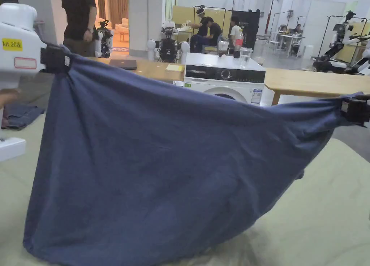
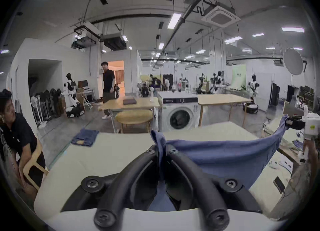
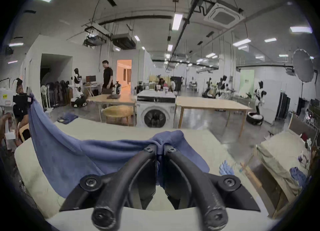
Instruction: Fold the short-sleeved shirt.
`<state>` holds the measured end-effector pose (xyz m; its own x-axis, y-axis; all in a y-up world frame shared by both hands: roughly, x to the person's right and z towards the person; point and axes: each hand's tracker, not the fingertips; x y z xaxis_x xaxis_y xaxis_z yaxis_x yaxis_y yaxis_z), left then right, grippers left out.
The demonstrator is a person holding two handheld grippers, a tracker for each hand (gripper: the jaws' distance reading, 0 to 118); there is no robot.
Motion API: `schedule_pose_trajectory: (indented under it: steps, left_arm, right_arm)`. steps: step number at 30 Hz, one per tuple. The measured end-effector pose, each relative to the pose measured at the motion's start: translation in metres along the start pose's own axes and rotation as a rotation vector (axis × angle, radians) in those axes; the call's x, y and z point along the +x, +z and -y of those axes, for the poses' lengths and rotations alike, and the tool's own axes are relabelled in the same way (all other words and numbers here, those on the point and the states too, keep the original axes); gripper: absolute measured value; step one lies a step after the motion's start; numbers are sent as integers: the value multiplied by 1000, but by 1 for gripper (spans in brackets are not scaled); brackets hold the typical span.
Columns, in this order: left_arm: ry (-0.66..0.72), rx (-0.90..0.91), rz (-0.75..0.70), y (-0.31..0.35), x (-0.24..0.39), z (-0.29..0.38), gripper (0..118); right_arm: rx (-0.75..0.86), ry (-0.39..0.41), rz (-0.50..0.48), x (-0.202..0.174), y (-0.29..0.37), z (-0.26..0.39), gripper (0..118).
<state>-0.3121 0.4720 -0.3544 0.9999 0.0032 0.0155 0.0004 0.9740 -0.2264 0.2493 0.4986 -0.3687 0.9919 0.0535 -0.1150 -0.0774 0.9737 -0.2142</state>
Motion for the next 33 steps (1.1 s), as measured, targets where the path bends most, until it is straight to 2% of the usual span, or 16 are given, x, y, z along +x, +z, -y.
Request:
schedule_pose_trajectory:
  steps: [5,7,9,11,16,22,25,30,33]
  left_arm:
    - [4,22,-32,-2,-4,-6,1]
    - [-8,22,-62,11,-23,-85,1]
    - [-17,16,-91,9,-25,-82,1]
    - [-3,13,-92,-9,-32,-128,1]
    - [7,1,-120,-35,-52,-159,1]
    - [11,17,-142,-52,-49,-181,1]
    - [6,21,-154,-60,-46,-192,1]
    - [12,11,-195,-79,-57,-198,0]
    - [44,19,-184,-75,-55,-189,0]
  right_arm:
    - [46,-8,0,-3,-24,-56,5]
    - [56,-1,11,-3,-38,-74,5]
    - [64,-5,25,-4,-53,-92,5]
    - [74,-32,36,-2,-68,-108,5]
    - [96,-32,61,-6,-102,-151,5]
    - [130,-34,82,-6,-124,-201,5]
    - [153,-11,102,-6,-136,-219,5]
    - [180,9,138,-10,-141,-227,5]
    - [194,-1,124,-11,-138,-214,5]
